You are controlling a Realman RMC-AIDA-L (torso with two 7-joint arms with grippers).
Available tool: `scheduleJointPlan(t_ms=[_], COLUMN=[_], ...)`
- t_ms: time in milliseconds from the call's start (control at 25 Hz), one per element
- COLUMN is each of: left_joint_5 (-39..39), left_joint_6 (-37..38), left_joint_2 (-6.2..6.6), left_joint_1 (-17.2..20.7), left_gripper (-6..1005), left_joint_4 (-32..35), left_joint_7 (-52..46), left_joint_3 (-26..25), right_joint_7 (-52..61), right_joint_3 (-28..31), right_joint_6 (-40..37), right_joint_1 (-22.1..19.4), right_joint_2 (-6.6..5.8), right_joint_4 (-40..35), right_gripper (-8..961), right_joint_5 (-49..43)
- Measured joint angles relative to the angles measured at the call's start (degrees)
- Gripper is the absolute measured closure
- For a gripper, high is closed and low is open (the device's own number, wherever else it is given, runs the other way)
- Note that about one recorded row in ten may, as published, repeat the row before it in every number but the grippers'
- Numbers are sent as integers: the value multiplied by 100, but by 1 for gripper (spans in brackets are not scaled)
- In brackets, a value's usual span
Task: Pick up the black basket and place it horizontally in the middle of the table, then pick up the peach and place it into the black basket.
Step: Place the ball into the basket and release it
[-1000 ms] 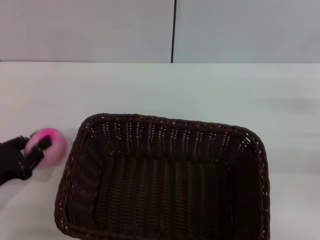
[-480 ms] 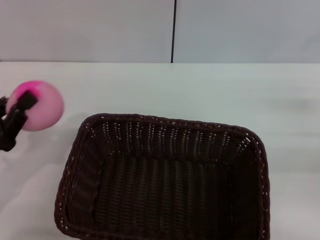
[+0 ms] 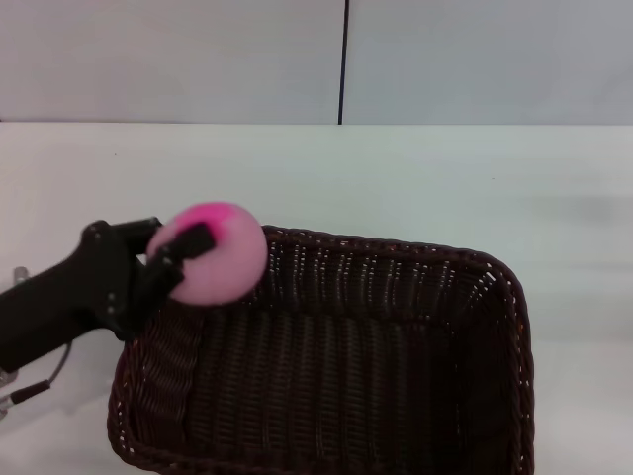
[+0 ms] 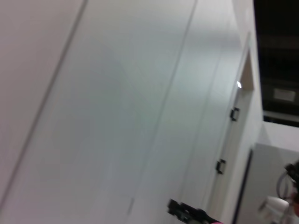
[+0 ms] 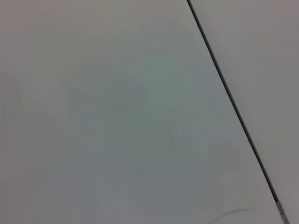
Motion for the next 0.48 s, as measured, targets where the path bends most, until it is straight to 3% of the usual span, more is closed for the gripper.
scheduleJointPlan(t_ms=[200,480], left_joint_5=[11,15], left_joint_6=[-160,-639], left_joint_2=[-14,-38], left_joint_1=[-140,-181], left_gripper=[923,923], left_joint_4=[76,73], left_joint_7=[-2,21], left_joint_3=[726,853], right_joint_7=[-46,-47], right_joint_3=[4,-32], right_joint_6=[37,77], right_joint_1=[14,65], right_joint_2=[0,0], right_joint_4=[0,-1], right_gripper=[396,397], right_joint_5=[2,-6])
